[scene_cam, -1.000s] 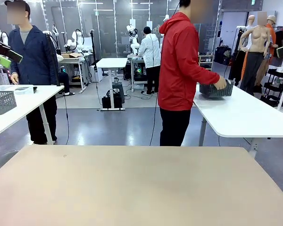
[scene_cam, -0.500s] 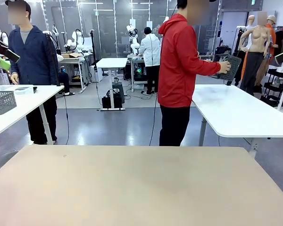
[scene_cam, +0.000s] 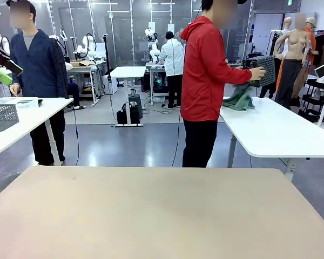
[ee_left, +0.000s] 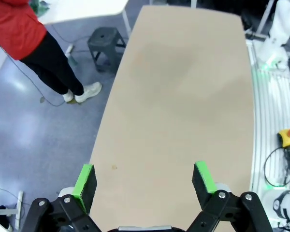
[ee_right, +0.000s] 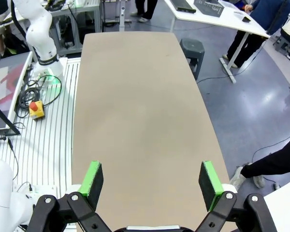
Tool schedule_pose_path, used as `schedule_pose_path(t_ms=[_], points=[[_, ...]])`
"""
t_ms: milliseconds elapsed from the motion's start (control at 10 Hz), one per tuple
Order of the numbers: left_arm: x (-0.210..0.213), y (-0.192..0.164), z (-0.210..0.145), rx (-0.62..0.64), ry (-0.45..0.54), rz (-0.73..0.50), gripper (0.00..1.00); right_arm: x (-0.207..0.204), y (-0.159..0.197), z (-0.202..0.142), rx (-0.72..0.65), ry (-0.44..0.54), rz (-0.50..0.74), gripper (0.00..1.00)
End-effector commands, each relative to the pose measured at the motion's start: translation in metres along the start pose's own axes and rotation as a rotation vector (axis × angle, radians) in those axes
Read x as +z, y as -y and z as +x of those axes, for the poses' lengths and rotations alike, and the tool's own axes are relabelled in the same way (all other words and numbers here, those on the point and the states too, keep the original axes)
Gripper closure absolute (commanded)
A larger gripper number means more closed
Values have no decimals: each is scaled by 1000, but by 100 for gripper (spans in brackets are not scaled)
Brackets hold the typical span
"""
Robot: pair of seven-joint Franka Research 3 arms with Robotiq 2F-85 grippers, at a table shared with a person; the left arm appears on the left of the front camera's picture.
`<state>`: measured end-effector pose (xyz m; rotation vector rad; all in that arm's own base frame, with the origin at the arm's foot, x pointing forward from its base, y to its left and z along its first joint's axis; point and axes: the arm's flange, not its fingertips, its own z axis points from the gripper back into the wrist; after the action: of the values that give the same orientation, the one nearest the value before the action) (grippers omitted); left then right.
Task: Fold the towels and place them in the basket.
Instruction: When a person lays out a Towel with hook on the table, fold it in half twice.
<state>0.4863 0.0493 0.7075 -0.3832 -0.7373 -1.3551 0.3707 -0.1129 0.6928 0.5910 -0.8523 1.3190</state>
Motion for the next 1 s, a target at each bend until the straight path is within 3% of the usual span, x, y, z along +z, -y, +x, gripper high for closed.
schedule_pose_path(t_ms=[0, 500, 900], points=[[1, 2, -1, -45, -31, -35, 0, -1, 1, 2, 18, -30, 16, 0], [-7, -1, 0, -73, -70, -75, 0, -3, 0, 0, 4, -15, 12, 0], [-8, 1, -1, -68, -32, -53, 0, -3, 0, 0, 4, -15, 12, 0]])
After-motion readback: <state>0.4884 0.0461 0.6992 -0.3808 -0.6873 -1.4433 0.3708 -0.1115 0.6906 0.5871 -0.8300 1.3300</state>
